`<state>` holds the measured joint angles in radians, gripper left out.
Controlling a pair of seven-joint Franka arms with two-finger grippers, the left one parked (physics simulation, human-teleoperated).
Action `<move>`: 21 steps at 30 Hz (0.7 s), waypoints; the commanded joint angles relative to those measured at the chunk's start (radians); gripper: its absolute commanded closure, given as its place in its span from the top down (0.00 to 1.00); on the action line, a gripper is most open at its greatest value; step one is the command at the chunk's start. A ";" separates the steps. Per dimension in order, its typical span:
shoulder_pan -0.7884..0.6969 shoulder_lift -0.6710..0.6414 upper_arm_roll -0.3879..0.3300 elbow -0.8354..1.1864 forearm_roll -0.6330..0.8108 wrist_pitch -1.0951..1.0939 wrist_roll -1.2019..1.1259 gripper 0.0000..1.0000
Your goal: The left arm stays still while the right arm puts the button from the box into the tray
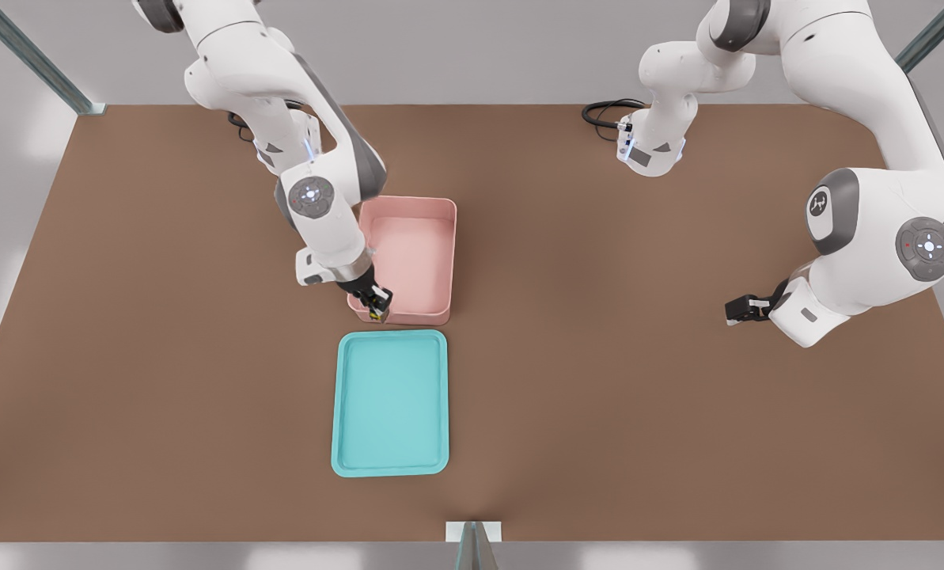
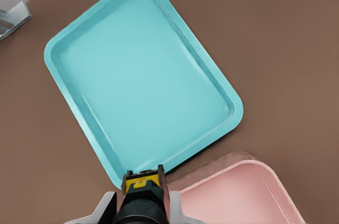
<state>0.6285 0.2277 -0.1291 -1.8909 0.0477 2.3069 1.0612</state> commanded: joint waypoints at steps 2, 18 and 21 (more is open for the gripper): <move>-0.043 0.110 -0.001 0.141 -0.012 -0.112 0.010 0.44; -0.108 0.608 0.039 0.673 0.023 -0.215 0.008 0.45; -0.110 0.613 0.037 0.673 0.017 -0.204 0.006 1.00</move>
<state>0.5188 0.8406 -0.0918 -1.2187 0.0682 2.1026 1.0639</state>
